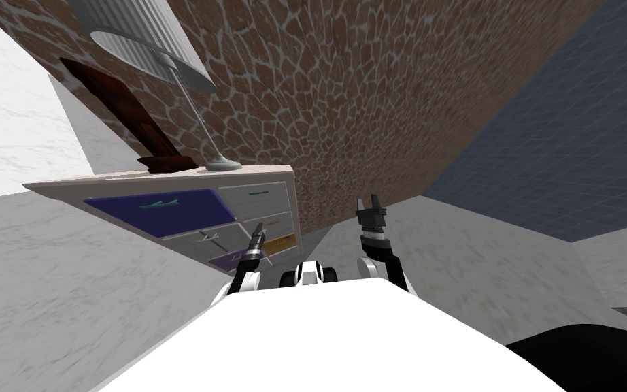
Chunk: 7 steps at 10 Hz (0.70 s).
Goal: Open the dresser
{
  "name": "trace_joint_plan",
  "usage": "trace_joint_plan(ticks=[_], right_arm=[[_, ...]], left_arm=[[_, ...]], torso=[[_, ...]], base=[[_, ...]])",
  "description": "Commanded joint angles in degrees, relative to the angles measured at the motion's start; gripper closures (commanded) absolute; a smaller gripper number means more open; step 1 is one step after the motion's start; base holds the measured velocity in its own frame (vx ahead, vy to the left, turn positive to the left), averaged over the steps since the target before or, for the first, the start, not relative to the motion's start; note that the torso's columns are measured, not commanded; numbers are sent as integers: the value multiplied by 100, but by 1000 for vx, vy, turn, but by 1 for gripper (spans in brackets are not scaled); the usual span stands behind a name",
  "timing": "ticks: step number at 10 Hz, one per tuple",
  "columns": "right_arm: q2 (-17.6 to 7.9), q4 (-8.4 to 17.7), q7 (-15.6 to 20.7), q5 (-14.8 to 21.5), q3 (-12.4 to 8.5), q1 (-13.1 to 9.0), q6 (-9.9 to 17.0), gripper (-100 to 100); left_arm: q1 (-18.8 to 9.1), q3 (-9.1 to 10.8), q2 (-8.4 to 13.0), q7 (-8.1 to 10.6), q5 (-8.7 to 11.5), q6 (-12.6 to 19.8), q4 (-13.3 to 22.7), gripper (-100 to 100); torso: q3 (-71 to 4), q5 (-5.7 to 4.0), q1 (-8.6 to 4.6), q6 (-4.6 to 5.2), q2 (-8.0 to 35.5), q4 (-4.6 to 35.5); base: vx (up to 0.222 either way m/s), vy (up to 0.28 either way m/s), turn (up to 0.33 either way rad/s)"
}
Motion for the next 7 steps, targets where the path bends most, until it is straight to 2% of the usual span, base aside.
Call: trace_joint_plan(ticks=[1, 3, 6, 7], right_arm=[[0, 0, 0, 0, 0, 0, 0, 0], [0, 0, 0, 0, 0, 0, 0, 0], [0, 0, 0, 0, 0, 0, 0, 0], [0, 0, 0, 0, 0, 0, 0, 0]], left_arm=[[-12, 68, 112, -8, 39, 266, -158, -100], [-26, 126, 17, -22, 68, 467, -289, -100], [-49, 210, 172, -43, 112, 766, -470, -100], [-56, 241, 111, -51, 128, 872, -542, -100]], torso=[[1, -1, -4, 0, 2, 0], [1, 0, 0, 0, 1, 0], [-2, 2, 9, 0, -3, -1], [0, 2, 6, 0, 1, 0]], base=[[6, -71, 59], [7, -74, 50], [22, -66, 48], [17, -76, 62]])
